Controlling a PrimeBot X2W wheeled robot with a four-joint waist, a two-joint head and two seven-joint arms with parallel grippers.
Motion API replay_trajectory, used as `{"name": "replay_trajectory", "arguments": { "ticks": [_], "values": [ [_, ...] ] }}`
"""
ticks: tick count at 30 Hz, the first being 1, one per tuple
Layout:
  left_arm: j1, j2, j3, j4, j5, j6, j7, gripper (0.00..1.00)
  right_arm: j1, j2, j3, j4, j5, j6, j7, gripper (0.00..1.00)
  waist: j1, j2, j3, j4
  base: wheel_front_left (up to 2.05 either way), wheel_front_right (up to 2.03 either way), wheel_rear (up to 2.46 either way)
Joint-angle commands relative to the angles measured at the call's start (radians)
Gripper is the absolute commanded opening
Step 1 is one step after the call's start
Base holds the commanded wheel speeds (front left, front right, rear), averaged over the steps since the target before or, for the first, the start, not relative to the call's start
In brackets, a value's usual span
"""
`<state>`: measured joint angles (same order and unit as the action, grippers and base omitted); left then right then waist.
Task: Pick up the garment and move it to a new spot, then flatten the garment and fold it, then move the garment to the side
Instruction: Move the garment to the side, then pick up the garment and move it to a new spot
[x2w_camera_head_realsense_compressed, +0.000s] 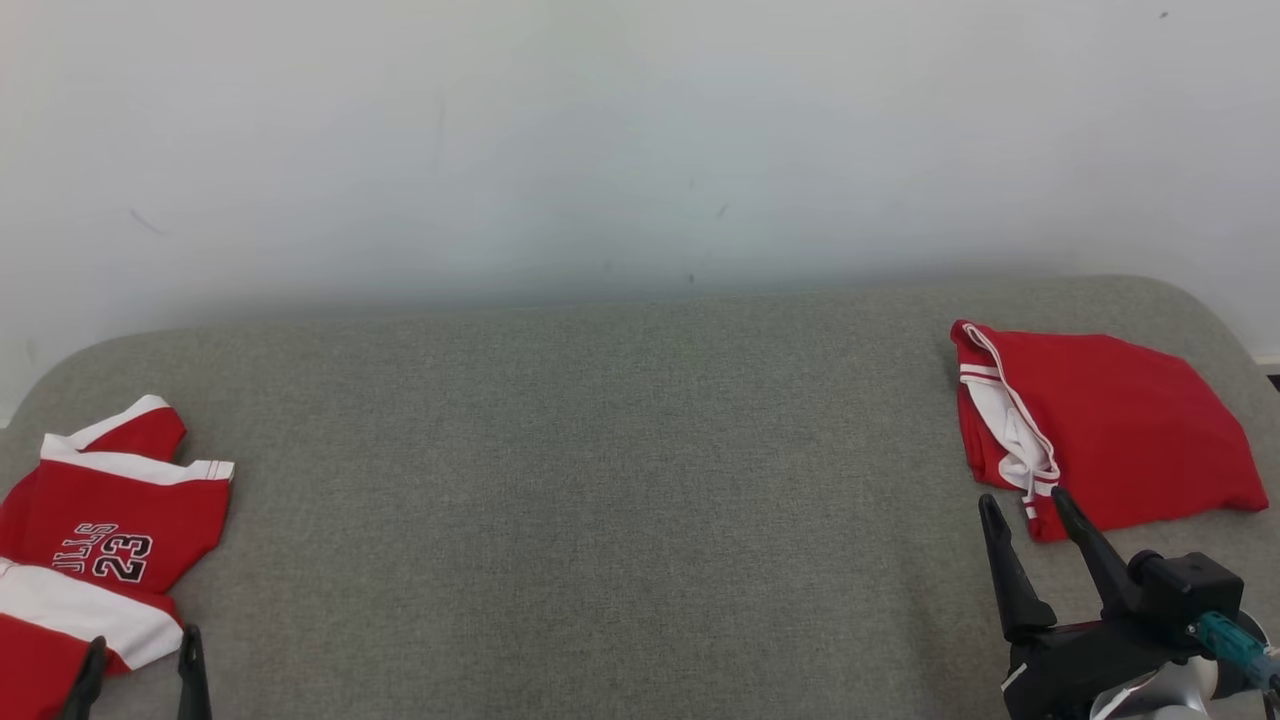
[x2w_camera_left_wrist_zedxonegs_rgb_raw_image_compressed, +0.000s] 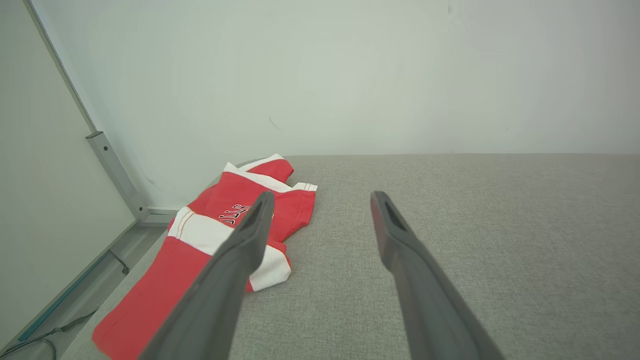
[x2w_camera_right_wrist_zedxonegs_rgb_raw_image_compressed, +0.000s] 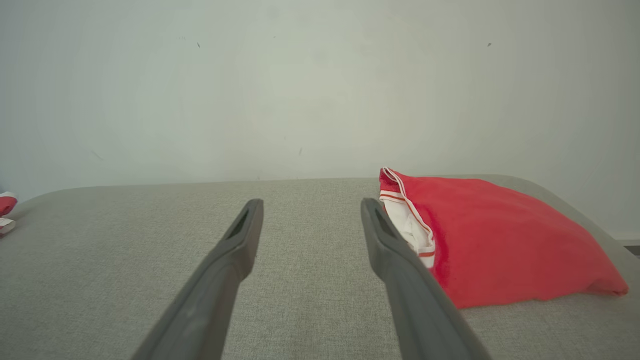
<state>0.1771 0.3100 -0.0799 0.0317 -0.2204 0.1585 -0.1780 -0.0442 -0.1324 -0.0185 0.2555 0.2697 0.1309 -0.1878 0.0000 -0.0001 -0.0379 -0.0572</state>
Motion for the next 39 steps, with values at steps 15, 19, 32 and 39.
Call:
{"name": "replay_trajectory", "arguments": {
  "ticks": [15, 19, 32, 39],
  "values": [
    [0.007, 0.013, 0.022, -0.014, -0.026, 0.024, -0.005, 1.00, 0.020, 0.008, 0.001, 0.001, 0.022, 0.000, -0.003, 1.00, 0.0000, 0.0001, -0.008, 0.060, 0.00, 0.00, 0.00],
    [0.007, 0.018, 0.028, -0.015, -0.029, 0.025, -0.005, 1.00, 0.023, 0.008, 0.009, 0.007, 0.027, 0.000, -0.001, 1.00, 0.0000, 0.0001, -0.013, 0.095, 0.00, 0.00, 0.00],
    [0.006, 0.030, 0.020, -0.016, -0.031, 0.033, 0.012, 1.00, 0.033, 0.005, 0.034, 0.026, 0.042, 0.000, -0.001, 1.00, 0.0000, 0.0001, -0.032, 0.254, 0.00, 0.00, 0.00],
    [0.015, 0.038, 0.014, -0.023, -0.030, 0.034, 0.019, 1.00, 0.038, 0.004, 0.045, 0.040, 0.051, 0.000, -0.008, 1.00, 0.0000, 0.0001, -0.042, 0.354, 0.00, 0.00, 0.00]
  ]
}}
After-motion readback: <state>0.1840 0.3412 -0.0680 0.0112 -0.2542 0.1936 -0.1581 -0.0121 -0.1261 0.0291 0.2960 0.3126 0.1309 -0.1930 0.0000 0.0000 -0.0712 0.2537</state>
